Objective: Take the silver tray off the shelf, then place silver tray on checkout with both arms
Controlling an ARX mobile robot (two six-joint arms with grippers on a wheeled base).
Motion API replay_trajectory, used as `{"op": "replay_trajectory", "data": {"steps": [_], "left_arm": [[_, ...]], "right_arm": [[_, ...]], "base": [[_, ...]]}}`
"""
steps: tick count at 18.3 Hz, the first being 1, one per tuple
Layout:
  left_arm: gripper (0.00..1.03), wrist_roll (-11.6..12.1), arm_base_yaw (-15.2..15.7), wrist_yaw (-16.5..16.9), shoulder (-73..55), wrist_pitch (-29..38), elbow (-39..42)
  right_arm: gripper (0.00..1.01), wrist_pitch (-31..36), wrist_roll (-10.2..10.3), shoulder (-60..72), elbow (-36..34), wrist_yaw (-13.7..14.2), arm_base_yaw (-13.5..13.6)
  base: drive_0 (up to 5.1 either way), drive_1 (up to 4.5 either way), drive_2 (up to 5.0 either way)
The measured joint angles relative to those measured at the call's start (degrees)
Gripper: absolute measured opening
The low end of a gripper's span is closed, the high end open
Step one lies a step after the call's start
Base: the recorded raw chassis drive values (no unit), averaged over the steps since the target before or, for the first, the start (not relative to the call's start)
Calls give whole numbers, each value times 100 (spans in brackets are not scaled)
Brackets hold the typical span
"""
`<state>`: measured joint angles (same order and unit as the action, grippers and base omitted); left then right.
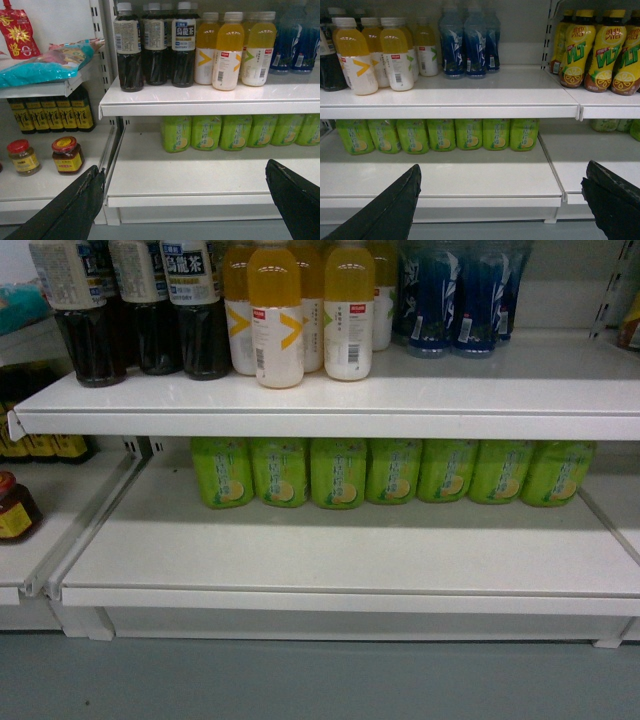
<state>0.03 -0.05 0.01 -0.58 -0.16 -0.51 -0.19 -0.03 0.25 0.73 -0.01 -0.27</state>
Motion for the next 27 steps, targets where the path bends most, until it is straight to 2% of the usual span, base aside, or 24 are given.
{"op": "replay_trajectory", "data": {"steps": [27], "left_arm": [[98,-2,0,-9,0,-9,0]], "right_arm": [[98,0,-9,0,0,-2,0]], "base": [[0,0,0]]}}
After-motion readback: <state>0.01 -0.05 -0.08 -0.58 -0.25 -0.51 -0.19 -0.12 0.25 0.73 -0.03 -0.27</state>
